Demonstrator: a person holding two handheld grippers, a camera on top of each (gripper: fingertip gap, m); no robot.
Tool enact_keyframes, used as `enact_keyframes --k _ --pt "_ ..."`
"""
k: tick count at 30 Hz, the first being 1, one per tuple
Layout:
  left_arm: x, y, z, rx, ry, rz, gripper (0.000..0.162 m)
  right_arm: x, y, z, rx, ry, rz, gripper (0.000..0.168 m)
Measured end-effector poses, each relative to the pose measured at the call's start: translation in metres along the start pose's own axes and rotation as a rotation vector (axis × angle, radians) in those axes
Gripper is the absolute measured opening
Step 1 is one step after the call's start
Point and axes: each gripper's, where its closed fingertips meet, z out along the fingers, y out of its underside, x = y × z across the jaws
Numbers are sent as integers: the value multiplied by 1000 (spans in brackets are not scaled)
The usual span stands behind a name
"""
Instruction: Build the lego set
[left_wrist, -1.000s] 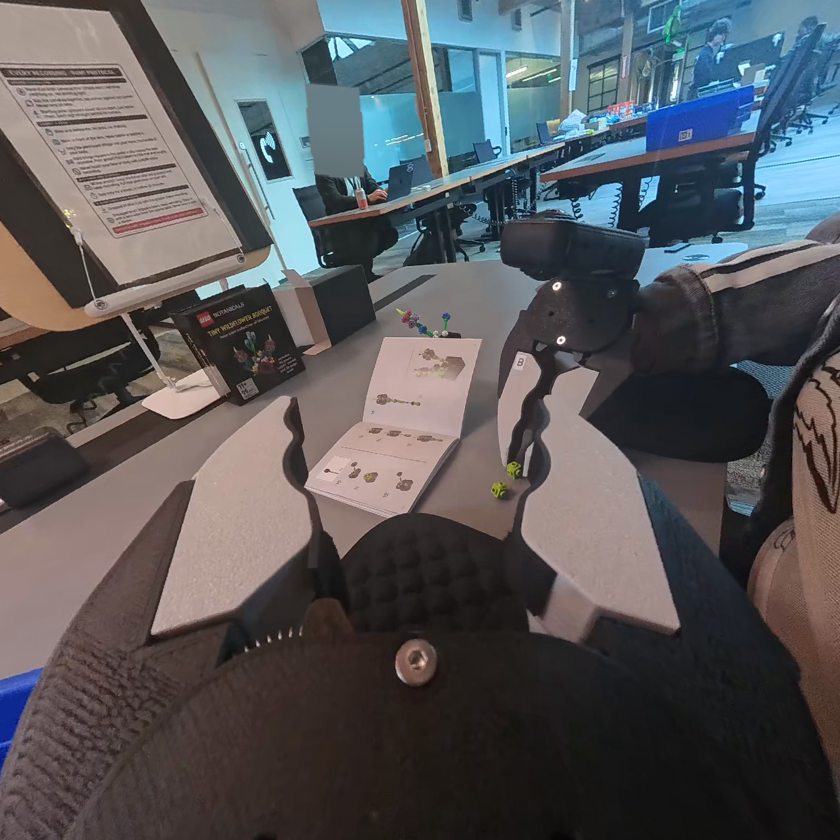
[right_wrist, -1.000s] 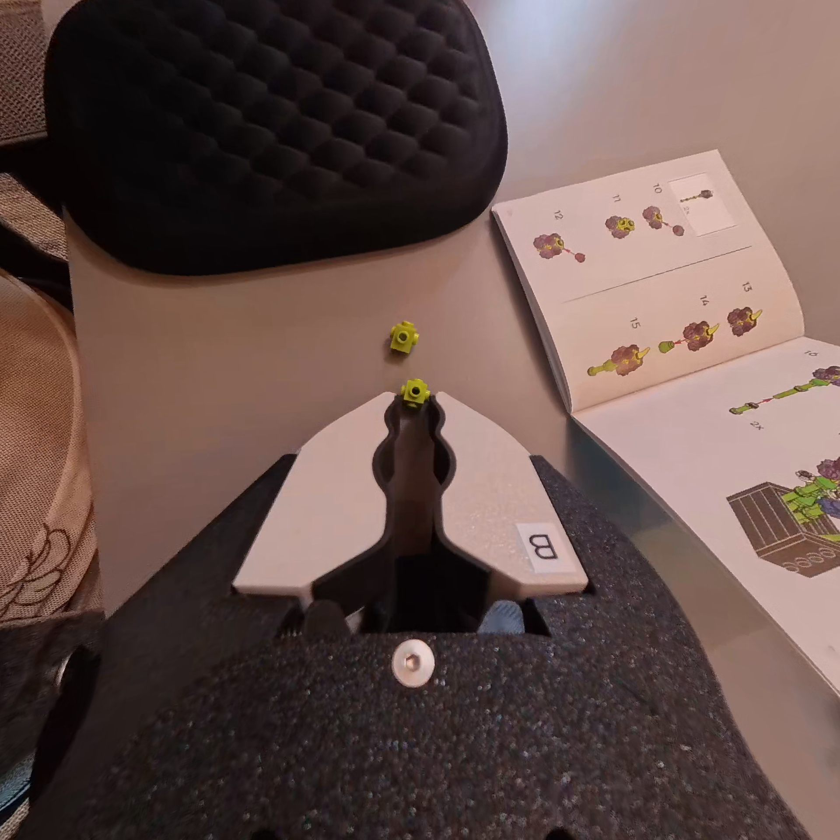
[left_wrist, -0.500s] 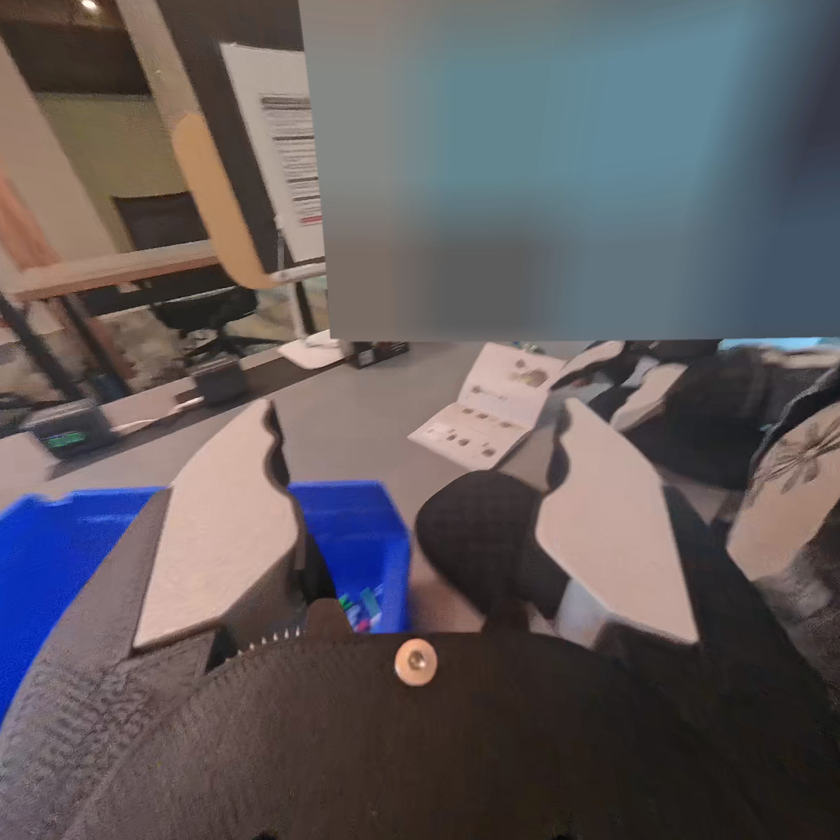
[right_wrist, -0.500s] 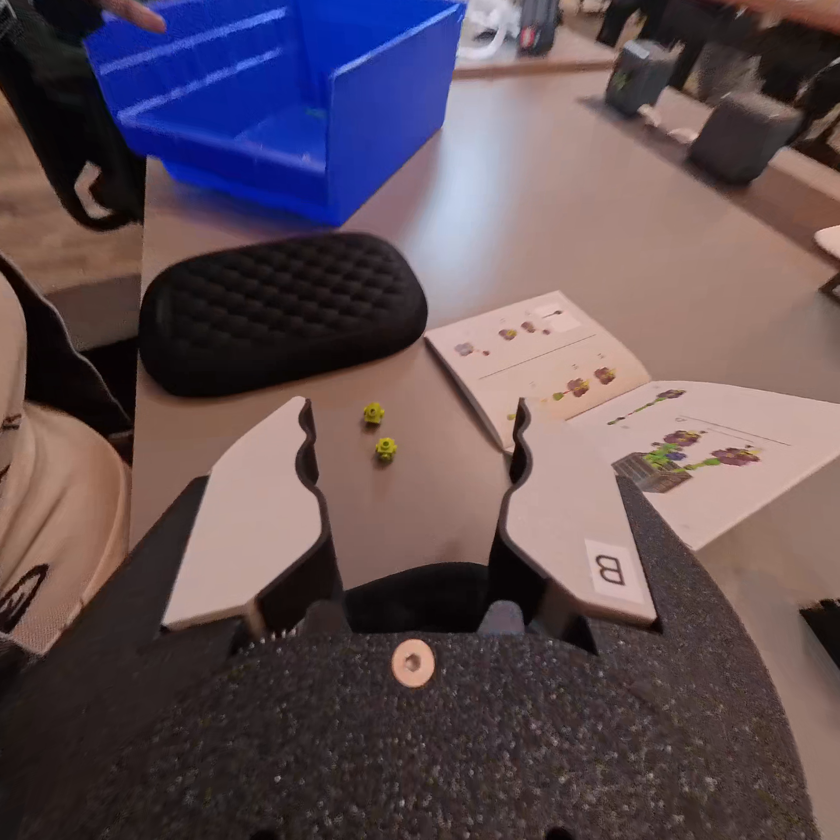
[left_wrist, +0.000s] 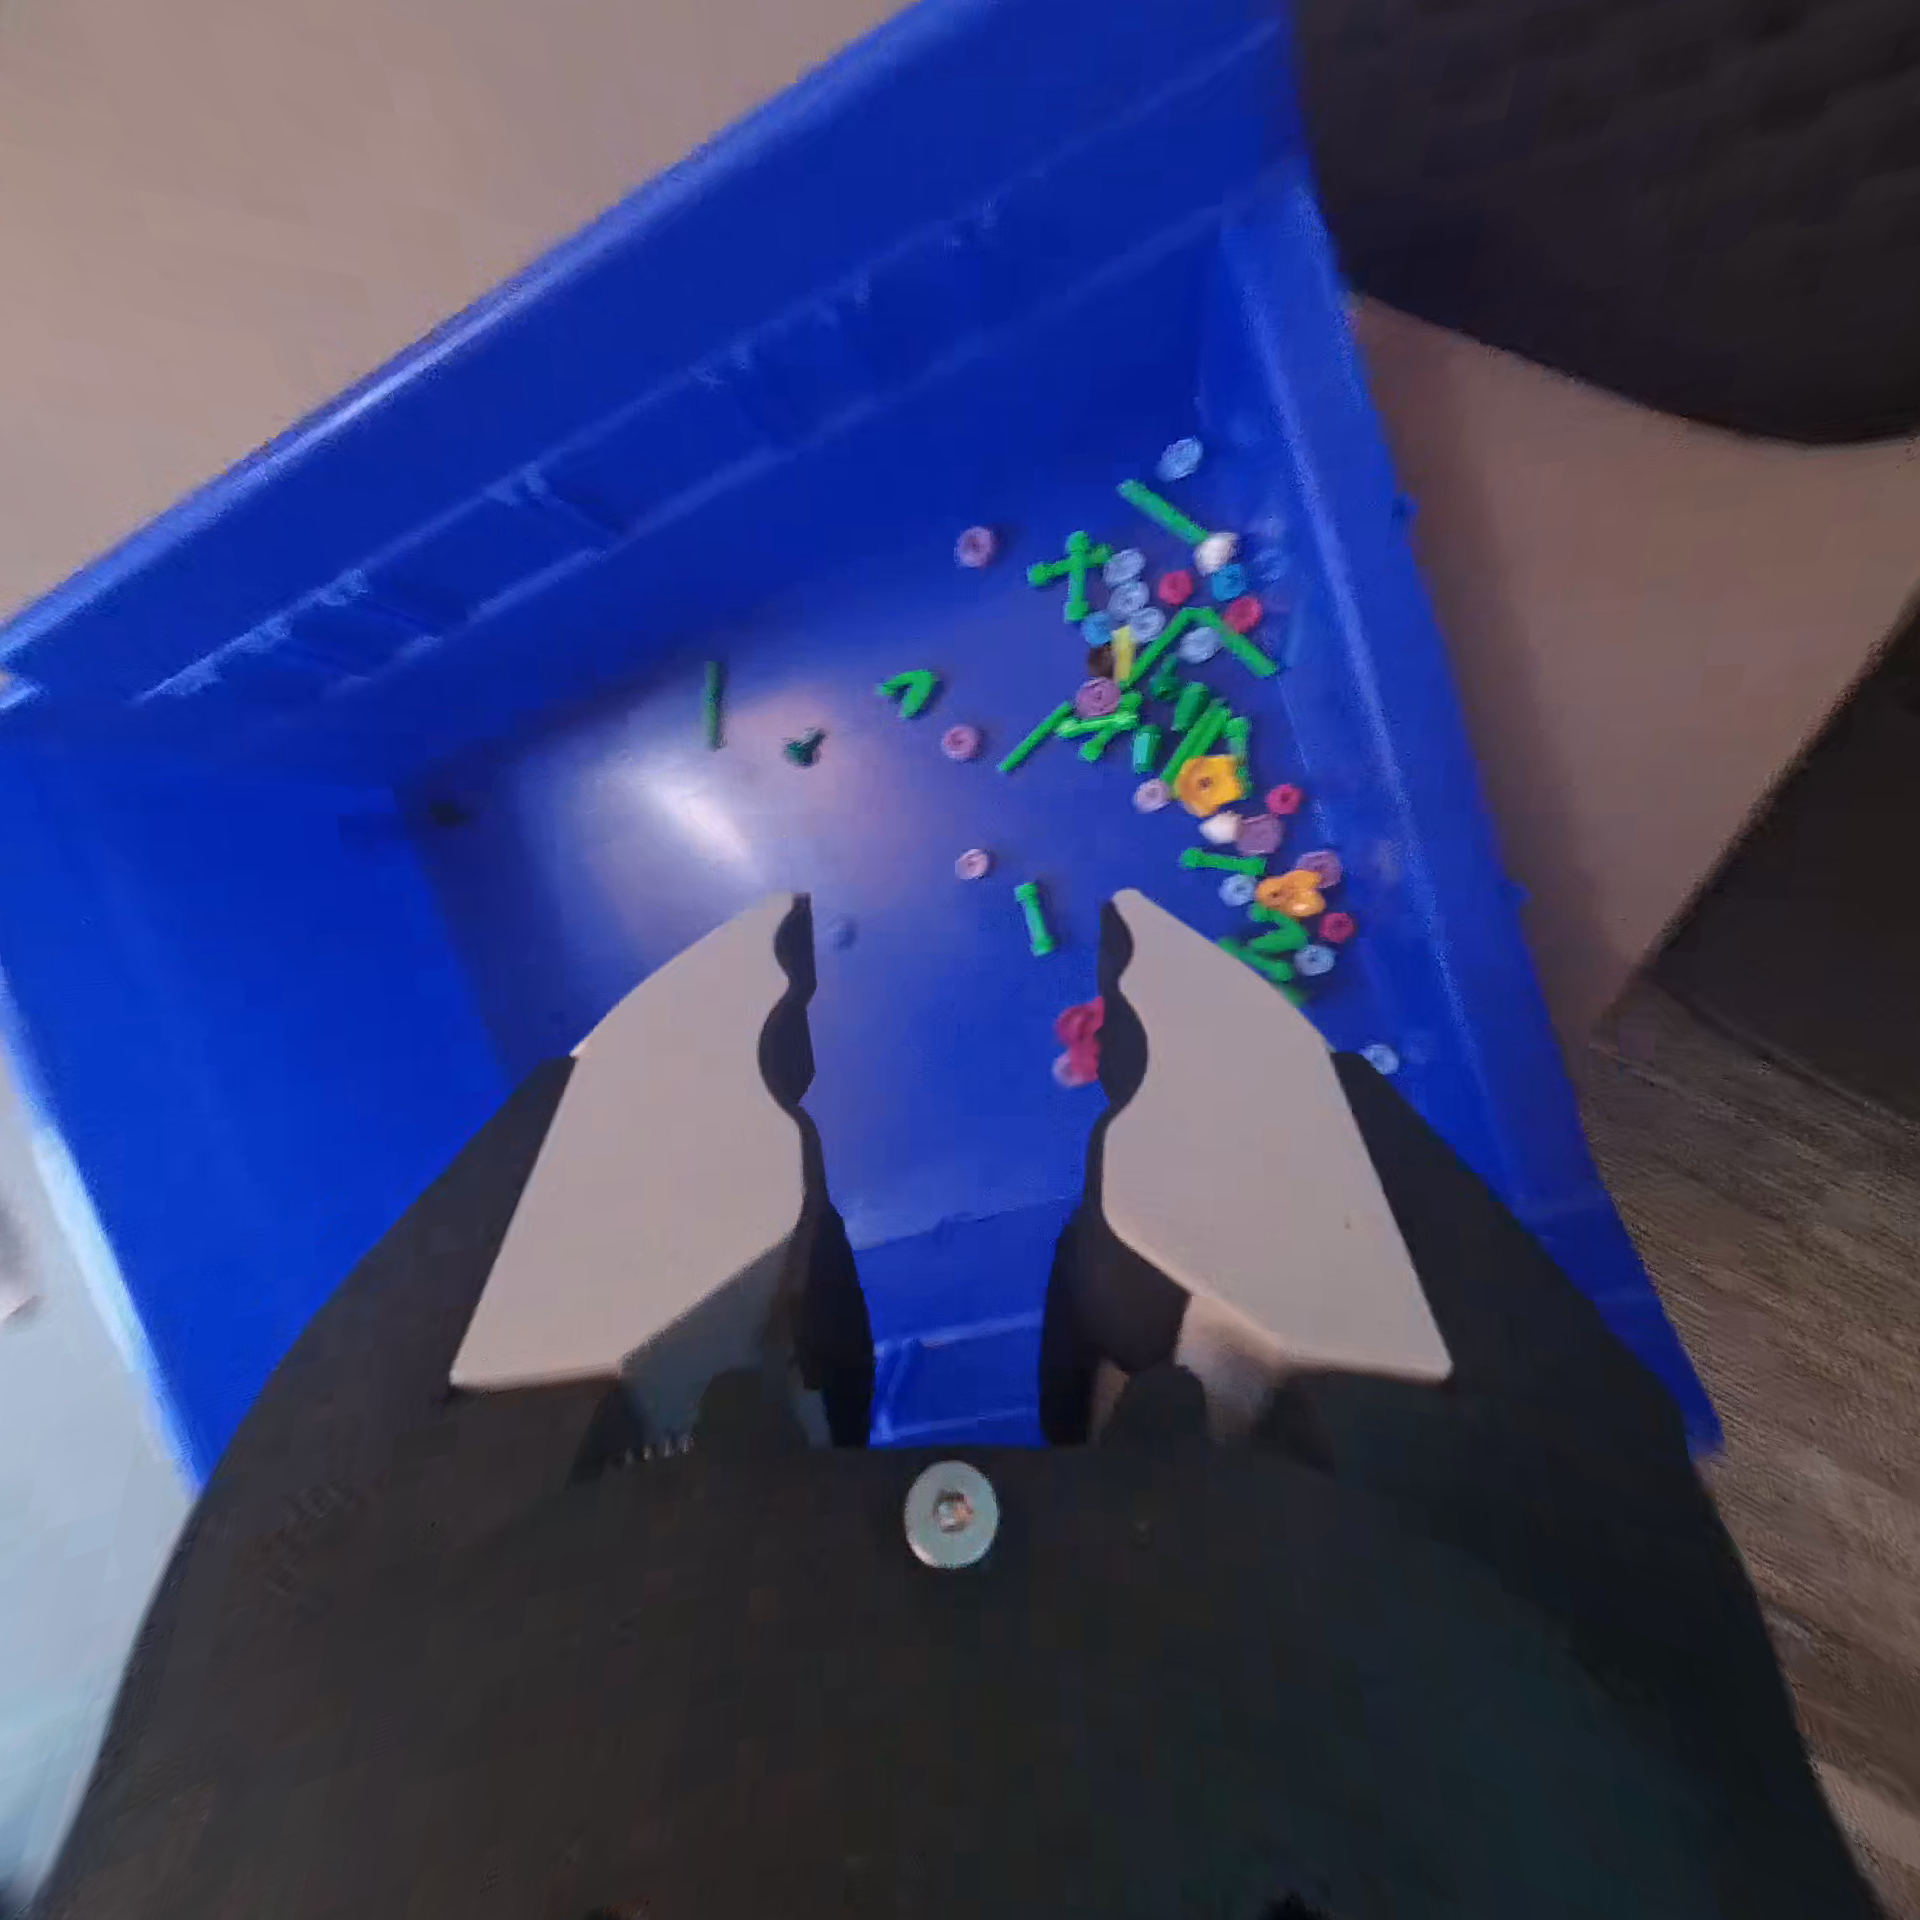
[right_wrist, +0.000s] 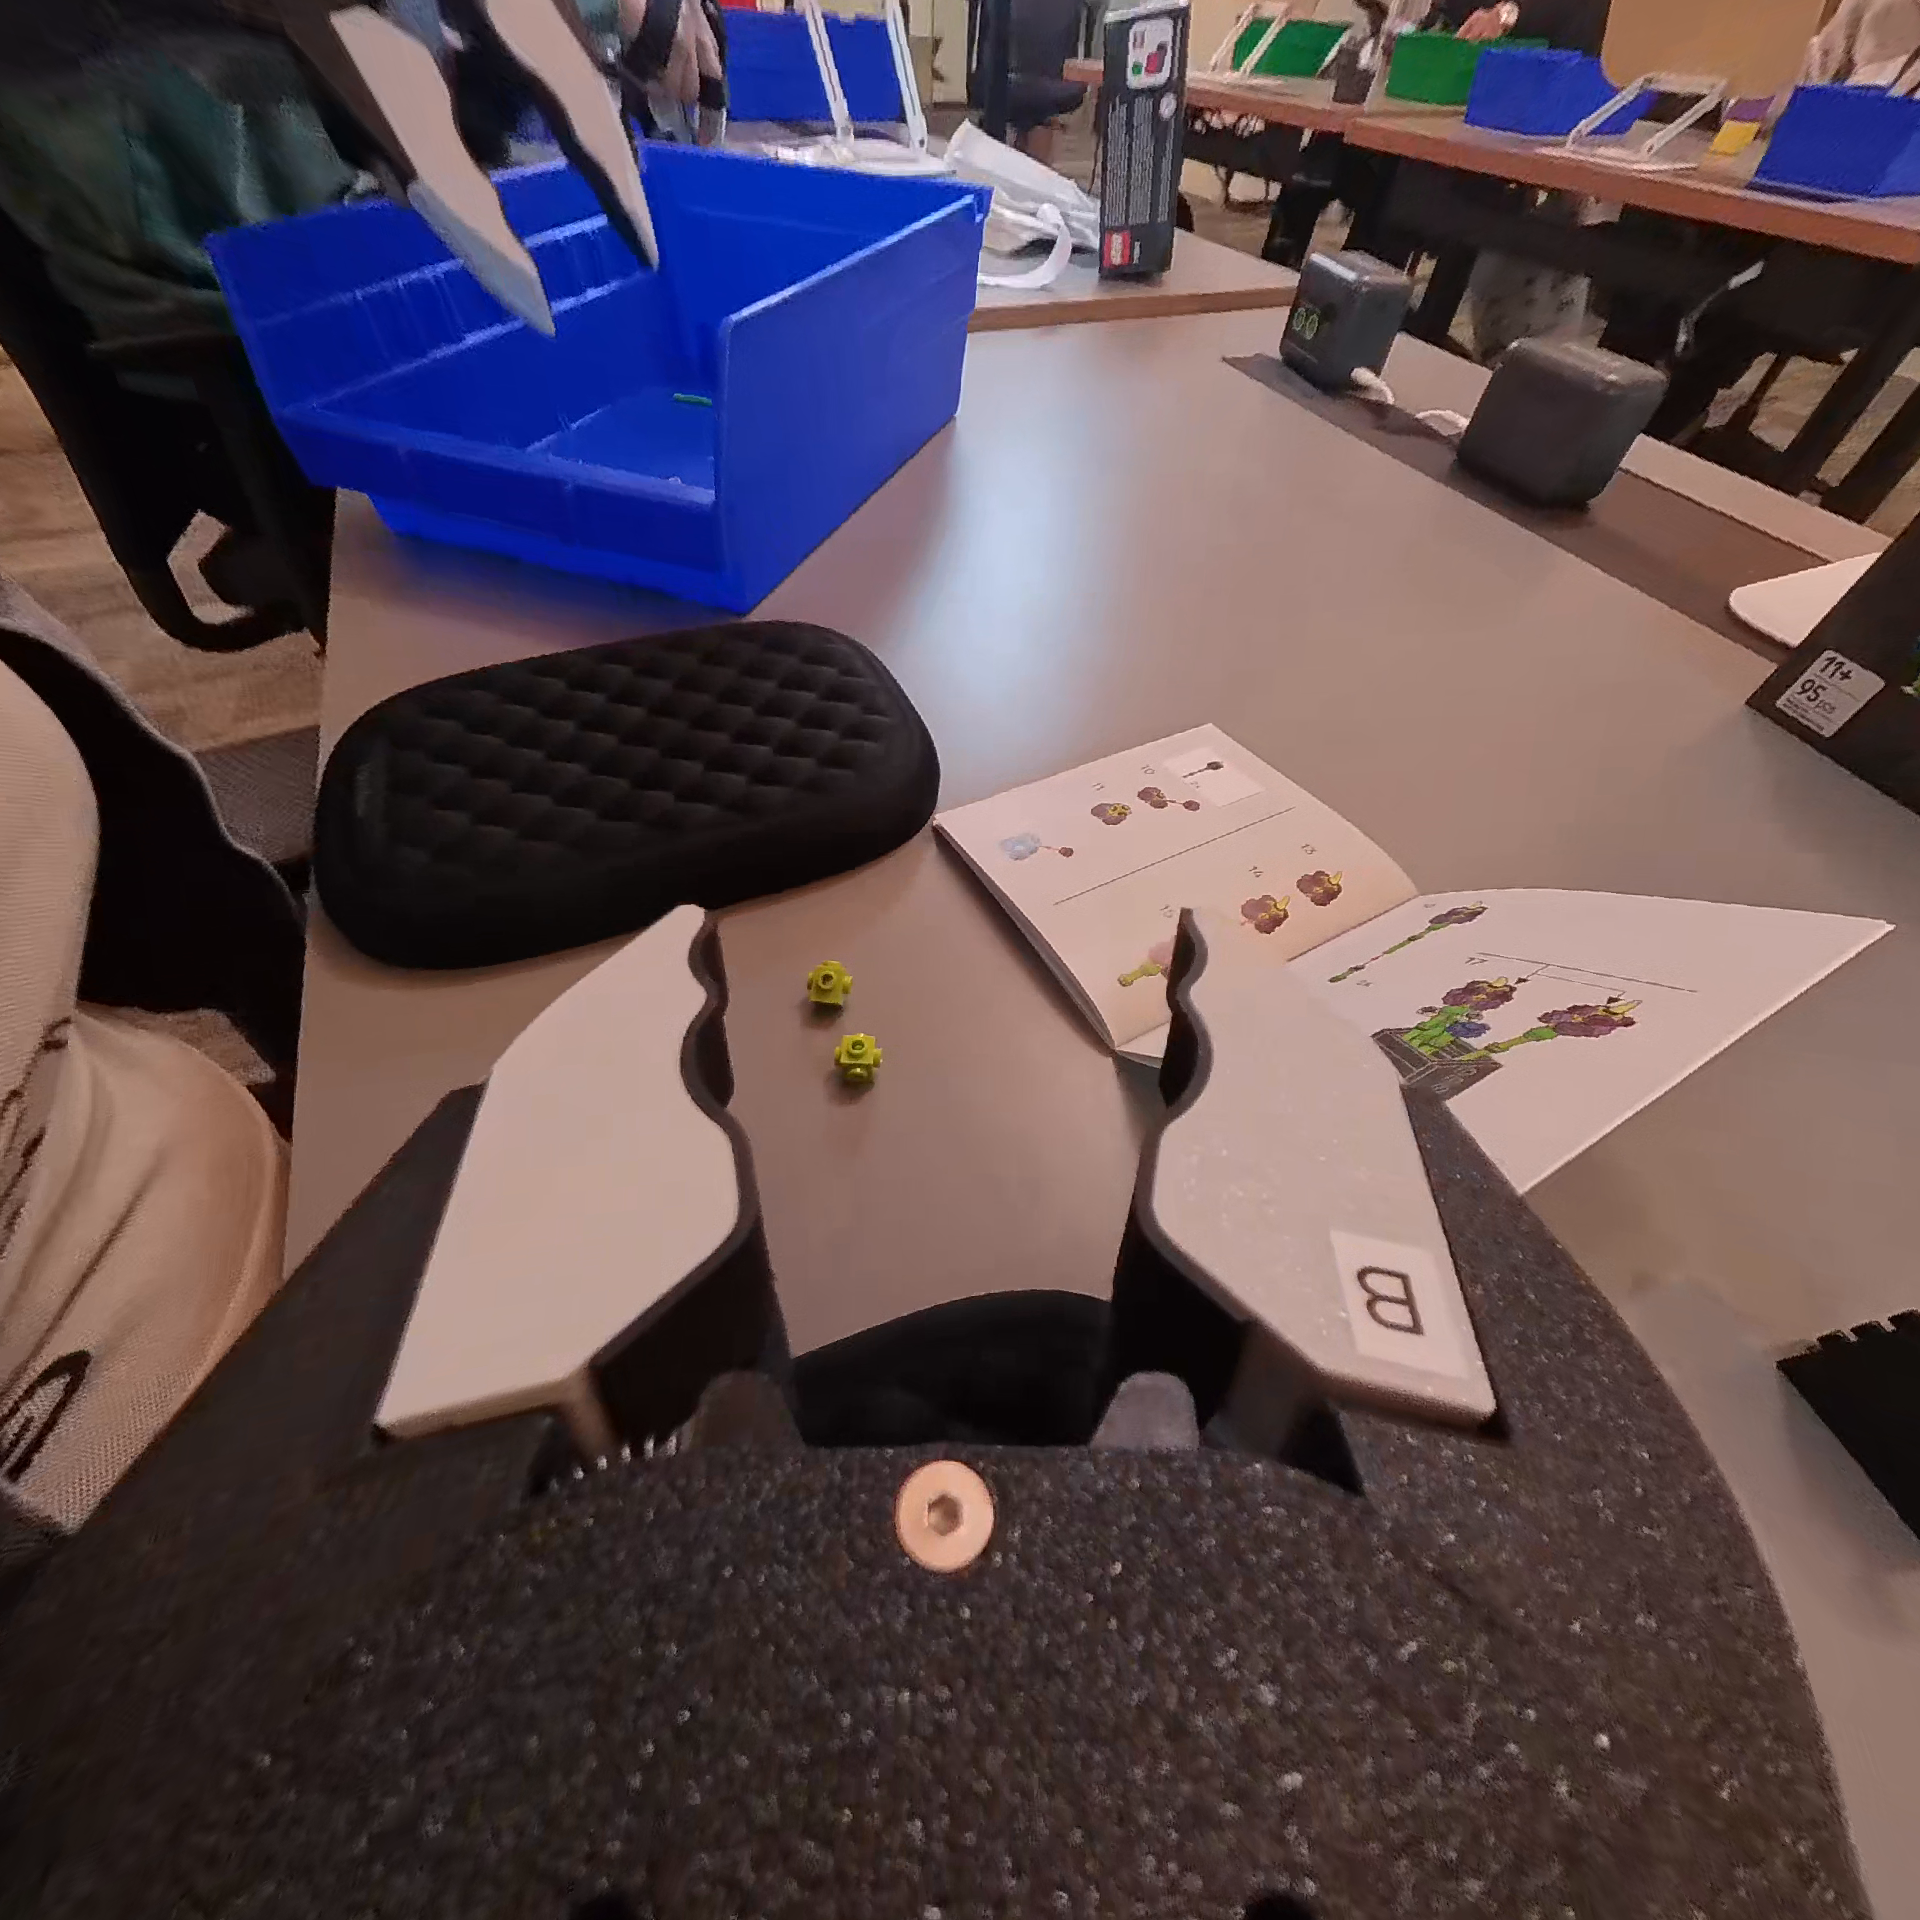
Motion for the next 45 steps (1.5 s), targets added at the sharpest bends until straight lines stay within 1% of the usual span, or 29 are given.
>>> enact_keyframes --k 2,3,6,8,10,11,12,13,14,16,21,25,27,28,30,32,36,38,40,45 --pt "12 -12 0 53 110 42 51 2 -4 -3 34 -3 20 80" --pt "18 -17 -1 72 144 100 46 3 -5 -4 46 -4 32 80" --pt "28 -24 8 96 167 308 34 5 -5 -5 55 -14 72 79" --pt "30 -23 17 71 181 350 29 7 -4 -4 45 -17 96 79" --pt "21 -19 28 25 165 311 28 8 -2 -3 33 -18 106 78" --pt "15 -18 33 26 148 261 27 8 -1 -2 25 -16 108 78" --pt "7 -17 39 24 129 177 24 9 0 -1 16 -14 109 78" --pt "2 -14 44 7 132 71 17 9 1 0 7 -11 108 78" --pt "0 -12 49 -10 154 -27 13 9 2 1 -1 -8 106 78" --pt "9 -10 55 -28 244 -113 13 9 3 1 -11 0 100 78" --pt "0 -12 63 -14 180 -117 15 10 3 1 -13 14 98 77" --pt "6 -6 71 -59 211 -98 16 10 3 1 -9 11 96 76" --pt "6 -7 75 -53 208 -93 13 10 2 0 -1 14 95 76" --pt "6 -7 76 -50 209 -94 8 10 2 0 3 17 94 76" --pt "7 -7 76 -54 218 -89 5 10 0 -1 12 19 87 77" --pt "4 -5 75 -65 193 -108 1 9 0 -1 17 14 78 76" --pt "-1 -10 60 23 174 -179 0 6 -3 -2 30 5 55 78" --pt "-9 -8 50 34 135 -176 7 5 -5 -3 42 4 41 78" --pt "-10 -6 44 22 137 -144 15 3 -6 -4 50 0 29 77" --pt "1 3 52 -112 165 -56 15 2 -8 -6 68 8 5 78"
